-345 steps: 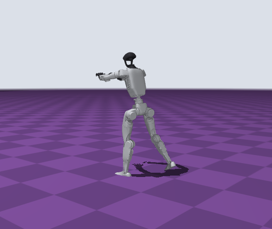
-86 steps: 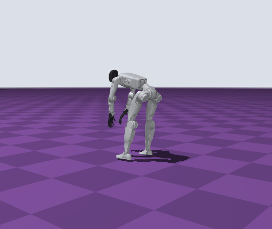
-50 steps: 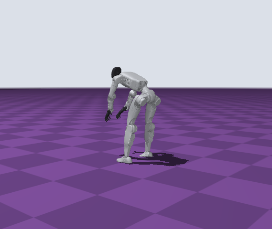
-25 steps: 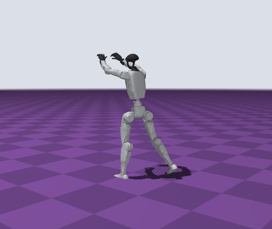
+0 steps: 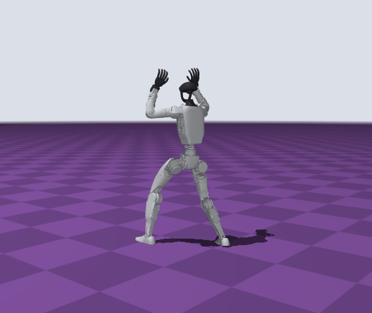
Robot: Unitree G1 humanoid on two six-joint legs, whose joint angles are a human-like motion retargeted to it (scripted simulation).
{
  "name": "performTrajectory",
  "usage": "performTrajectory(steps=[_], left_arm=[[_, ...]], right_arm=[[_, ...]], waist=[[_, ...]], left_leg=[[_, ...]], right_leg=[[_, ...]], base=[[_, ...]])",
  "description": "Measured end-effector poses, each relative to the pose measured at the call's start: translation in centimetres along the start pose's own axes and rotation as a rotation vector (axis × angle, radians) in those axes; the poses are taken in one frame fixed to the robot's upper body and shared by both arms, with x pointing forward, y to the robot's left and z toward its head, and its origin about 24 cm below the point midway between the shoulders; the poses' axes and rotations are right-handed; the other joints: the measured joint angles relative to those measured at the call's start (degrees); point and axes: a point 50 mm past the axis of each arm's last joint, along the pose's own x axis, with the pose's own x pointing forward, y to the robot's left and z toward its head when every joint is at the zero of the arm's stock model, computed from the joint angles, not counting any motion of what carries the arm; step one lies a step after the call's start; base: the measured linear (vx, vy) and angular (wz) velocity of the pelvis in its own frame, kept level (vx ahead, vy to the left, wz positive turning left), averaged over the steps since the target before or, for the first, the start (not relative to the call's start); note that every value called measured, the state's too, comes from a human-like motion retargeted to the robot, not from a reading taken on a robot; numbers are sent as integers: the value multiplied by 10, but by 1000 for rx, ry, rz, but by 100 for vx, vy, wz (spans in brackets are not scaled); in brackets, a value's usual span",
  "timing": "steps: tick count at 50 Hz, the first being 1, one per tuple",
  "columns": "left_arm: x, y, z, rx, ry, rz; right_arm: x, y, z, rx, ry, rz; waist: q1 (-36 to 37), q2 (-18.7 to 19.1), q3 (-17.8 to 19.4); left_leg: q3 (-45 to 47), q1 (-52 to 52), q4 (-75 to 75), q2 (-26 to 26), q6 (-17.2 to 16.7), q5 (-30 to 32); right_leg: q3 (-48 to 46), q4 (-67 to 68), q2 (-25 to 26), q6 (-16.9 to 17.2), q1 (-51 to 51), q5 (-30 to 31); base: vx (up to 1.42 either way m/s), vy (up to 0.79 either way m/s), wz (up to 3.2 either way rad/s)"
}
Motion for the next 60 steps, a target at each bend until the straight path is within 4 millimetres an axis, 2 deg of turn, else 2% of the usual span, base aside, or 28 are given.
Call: performTrajectory(steps=[5,10,16,25,28,33,35,38,40,43,45,49,53,55,57,60], left_arm=[[-4,-1,2,-37,13,-36],[-4,-5,10,-64,-24,-53],[-5,-5,14,-93,-28,-51],[-21,4,10,-103,51,-16],[-19,10,8,-83,41,8],[-5,16,14,-64,-43,58],[2,14,16,-55,-83,55],[7,4,19,-53,-133,2],[11,-7,20,-47,-159,-58],[25,-30,17,-41,-188,-113],[37,-49,15,-35,-189,-138],[74,-103,15,55,-170,-200],[107,-133,10,189,-130,-276],[111,-141,7,222,-103,-316],[105,-148,7,228,-101,-355],[97,-155,14,228,-159,-386]], right_arm=[[-12,-3,3,38,14,8],[-7,-4,5,36,-12,-7],[-3,-6,4,28,-24,-24],[-16,-19,2,27,-19,-30],[-16,-24,0,25,-8,-48],[-8,-26,-7,-40,-16,-64],[-6,-23,-8,-63,-19,-62],[-1,-16,-10,-92,-43,-21],[5,-9,-9,-104,-60,20],[21,13,-3,-80,-91,44],[37,33,5,-63,-112,40],[69,79,7,-86,-108,103],[77,109,-4,-100,-25,221],[72,119,-5,-100,-1,280],[62,127,0,-93,-11,330],[49,135,7,-88,-44,391]], waist=[[7,-12,-42],[25,-14,-73],[27,-15,-78],[19,-1,-38],[14,5,-30],[23,-1,-38],[38,-4,-66],[72,-10,-125],[92,-15,-160],[102,-10,-195],[95,11,-211],[63,55,-219],[9,64,-215],[-12,58,-215],[-27,43,-221],[-41,6,-223]], left_leg=[[10,31,-43,-13,0,19],[21,51,-73,-11,0,29],[21,35,-47,-18,0,13],[-1,-35,117,-15,0,-70],[-8,-60,190,-11,0,-110],[3,-86,270,-14,0,-170],[17,-87,277,-12,0,-188],[52,-67,235,-13,0,-192],[79,-36,171,-26,9,-177],[106,40,20,-63,26,-123],[106,99,-95,-78,27,-78],[75,174,-253,-71,16,-12],[42,204,-321,-69,8,7],[32,217,-340,-77,5,6],[25,234,-358,-96,1,1],[13,265,-374,-136,0,-13]], right_leg=[[-8,-15,-9,1,17,6],[-5,-34,-9,0,23,22],[-8,-34,-17,4,21,20],[-7,21,-32,-7,19,-19],[-4,39,-39,-6,24,-34],[1,26,-66,-1,34,-39],[8,-1,-75,2,35,-16],[30,-45,-87,11,18,72],[51,-62,-95,15,-3,163],[73,-42,-99,21,-47,290],[69,-3,-89,14,-79,324],[58,101,-27,-15,-153,293],[81,142,44,-14,-231,263],[75,104,55,-9,-255,247],[60,8,50,3,-251,232],[69,-180,40,39,-214,256]], base=[[1,-6,10],[6,-3,-12],[4,3,3],[10,11,4],[21,19,-6],[32,24,-16],[40,31,-48],[43,32,-50],[42,37,-35],[37,39,5],[31,33,46],[24,24,88],[18,12,92],[19,7,67],[23,3,59],[26,-2,47]])
